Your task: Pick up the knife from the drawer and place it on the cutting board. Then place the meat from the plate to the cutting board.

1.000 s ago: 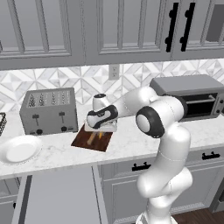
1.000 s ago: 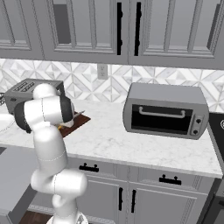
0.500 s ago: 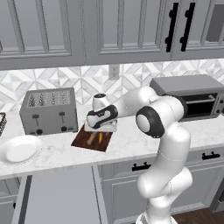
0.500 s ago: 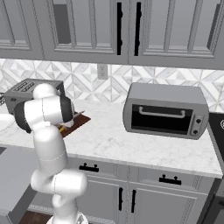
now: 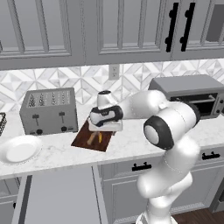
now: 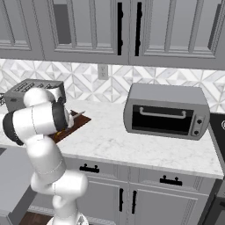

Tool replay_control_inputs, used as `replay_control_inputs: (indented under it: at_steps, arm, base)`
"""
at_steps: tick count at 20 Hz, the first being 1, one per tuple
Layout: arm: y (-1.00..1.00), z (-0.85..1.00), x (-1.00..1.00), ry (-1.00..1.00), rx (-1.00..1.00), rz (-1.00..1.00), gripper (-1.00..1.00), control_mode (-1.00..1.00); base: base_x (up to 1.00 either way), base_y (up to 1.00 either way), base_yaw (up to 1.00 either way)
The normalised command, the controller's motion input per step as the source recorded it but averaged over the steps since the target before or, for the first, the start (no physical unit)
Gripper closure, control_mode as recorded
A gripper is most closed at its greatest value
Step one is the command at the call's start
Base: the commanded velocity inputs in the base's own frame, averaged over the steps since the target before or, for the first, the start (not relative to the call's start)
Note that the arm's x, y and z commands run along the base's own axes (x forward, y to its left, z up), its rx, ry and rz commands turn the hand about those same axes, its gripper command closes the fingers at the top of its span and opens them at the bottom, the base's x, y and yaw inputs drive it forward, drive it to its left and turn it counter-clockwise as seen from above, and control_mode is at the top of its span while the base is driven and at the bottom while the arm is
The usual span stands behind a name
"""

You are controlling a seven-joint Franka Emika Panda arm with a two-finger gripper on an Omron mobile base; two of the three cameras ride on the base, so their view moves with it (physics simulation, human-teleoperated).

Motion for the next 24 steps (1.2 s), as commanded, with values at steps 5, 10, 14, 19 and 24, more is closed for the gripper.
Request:
replay_control_inputs:
  at_steps: [5, 10, 14, 19, 24]
  arm:
    - [-0.40, 0.18, -0.97, -0.07, 0.01, 0.00, -1.00, -1.00]
    - [-0.56, 0.15, -0.75, -0.05, 0.00, 0.00, -1.00, -1.00]
    - [-0.64, 0.43, -0.44, 0.00, 0.00, 0.02, -1.00, -1.00]
    - [-0.70, 0.66, -0.51, 0.00, 0.00, 0.08, -1.00, -1.00]
    - [-0.44, 0.83, -0.61, -0.02, 0.00, 0.11, -1.00, -1.00]
  base:
    - [0.00, 0.00, 0.00]
    - [0.00, 0.00, 0.00]
    - [0.00, 0.00, 0.00]
    - [0.00, 0.00, 0.00]
    - [0.00, 0.00, 0.00]
